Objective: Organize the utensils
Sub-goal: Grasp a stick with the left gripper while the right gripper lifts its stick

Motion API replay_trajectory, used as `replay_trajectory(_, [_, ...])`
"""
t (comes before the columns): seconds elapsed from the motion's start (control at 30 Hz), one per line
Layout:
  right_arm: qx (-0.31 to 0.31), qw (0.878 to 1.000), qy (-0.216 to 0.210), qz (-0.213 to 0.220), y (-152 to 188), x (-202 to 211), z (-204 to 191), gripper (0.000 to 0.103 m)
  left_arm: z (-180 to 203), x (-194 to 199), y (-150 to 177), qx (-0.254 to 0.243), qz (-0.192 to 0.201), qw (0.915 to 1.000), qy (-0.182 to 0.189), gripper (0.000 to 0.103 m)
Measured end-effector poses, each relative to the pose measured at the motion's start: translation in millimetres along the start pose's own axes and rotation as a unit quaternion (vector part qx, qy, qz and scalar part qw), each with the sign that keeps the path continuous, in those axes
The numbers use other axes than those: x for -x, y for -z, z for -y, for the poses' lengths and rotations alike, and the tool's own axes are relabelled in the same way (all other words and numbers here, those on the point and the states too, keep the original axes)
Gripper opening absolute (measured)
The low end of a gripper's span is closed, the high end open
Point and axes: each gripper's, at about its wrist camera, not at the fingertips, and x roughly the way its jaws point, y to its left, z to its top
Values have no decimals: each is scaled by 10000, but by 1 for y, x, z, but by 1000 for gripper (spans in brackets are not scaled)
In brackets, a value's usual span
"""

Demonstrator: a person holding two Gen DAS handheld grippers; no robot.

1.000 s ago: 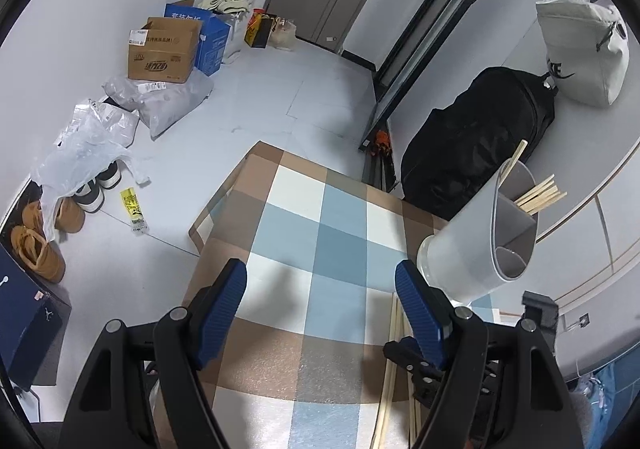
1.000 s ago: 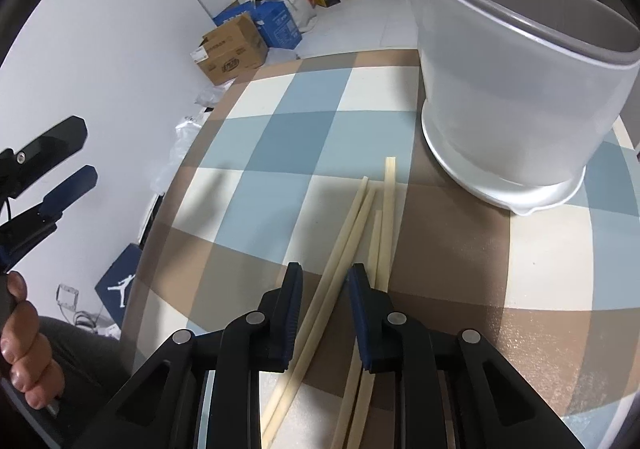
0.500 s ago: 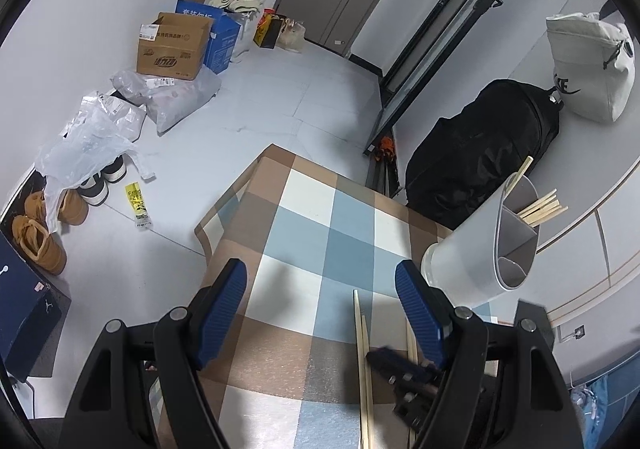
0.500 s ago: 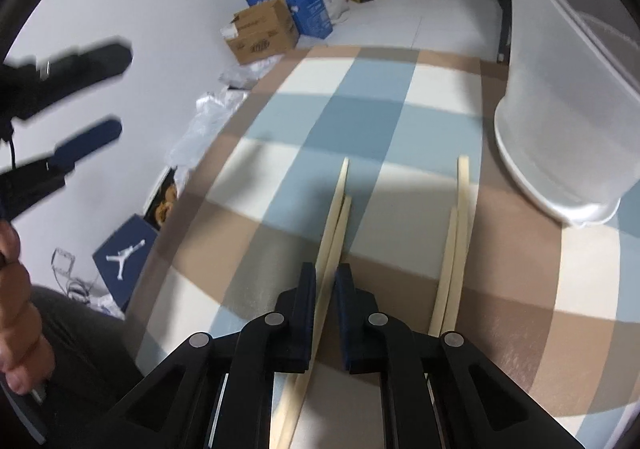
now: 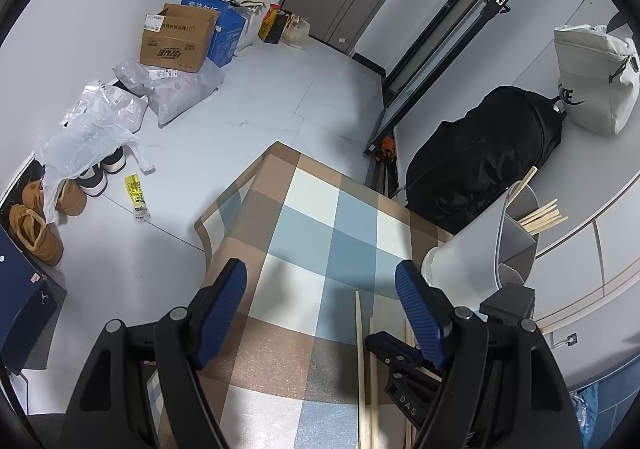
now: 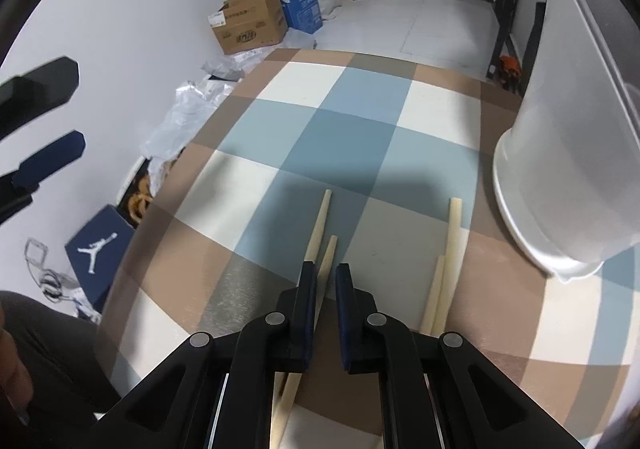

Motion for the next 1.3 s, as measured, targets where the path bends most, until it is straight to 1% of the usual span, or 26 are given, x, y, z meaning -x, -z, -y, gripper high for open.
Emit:
replay_trajectory(0.07, [37, 10000, 38, -35, 1, 0, 1, 5, 1, 1, 0, -24, 10, 10000, -3, 73])
replay_trajectory(0.17, [159, 9996, 221, -85, 0, 0, -3, 5, 2, 1, 0, -55, 27, 10000, -41, 73])
replay_trajectory(0.27, [122, 9993, 316, -138, -8, -3, -5, 6, 2, 1, 1, -81, 23, 9999, -79, 73])
replay_trajectory(0.43, [-61, 9996, 180, -220, -18, -8, 1, 6, -2, 1, 1, -83, 31, 9998, -200, 73])
replay_trajectory(0.6, [-171, 9998, 16, -133, -15, -4, 8, 4, -11, -3, 0, 19, -34, 9994, -332, 73])
replay_trajectory(0.67, [-312, 9995, -70, 33, -13, 3, 14, 4, -14, -7, 1, 25, -101, 9992, -397, 73])
replay_trajectory(0.7, [-409, 9989, -112, 187, -10, 11, 19, 4, -15, -9, 1, 5, -164, 9989, -447, 73])
replay_trajectory(0.77, [-495, 9979, -131, 398, -7, 22, 24, 4, -14, -16, 4, -26, -327, 9985, -442, 73])
replay_trajectory(0.83, [-587, 9954, -200, 729, -2, 41, 30, 4, -6, -25, 9, -207, -563, 9972, -455, 73])
replay_trajectory(0.93, [-731, 9886, -270, 1289, 4, 73, 41, 4, 11, -41, 19, -681, -906, 9916, -629, 72])
replay_trajectory(0.97, [-776, 9859, -271, 1458, 6, 84, 46, 4, 16, -44, 21, -814, -994, 9898, -622, 72])
replay_trajectory(1.0, [-876, 9805, -262, 1738, 10, 97, 50, 4, 23, -48, 23, -947, -1084, 9876, -624, 72])
replay_trajectory(1.03, [-942, 9770, -242, 1897, 11, 105, 53, 4, 31, -53, 25, -1072, -1170, 9853, -626, 72])
replay_trajectory(1.1, [-1069, 9696, -234, 2189, 13, 120, 61, 4, 38, -60, 28, -1140, -1303, 9831, -589, 72])
replay_trajectory(1.2, [-1137, 9605, -202, 2533, 18, 139, 68, 4, 49, -75, 31, -1222, -1532, 9782, -683, 71])
replay_trajectory(1.3, [-1115, 9545, -187, 2758, 24, 153, 72, 4, 56, -90, 34, -1296, -1805, 9711, -867, 64])
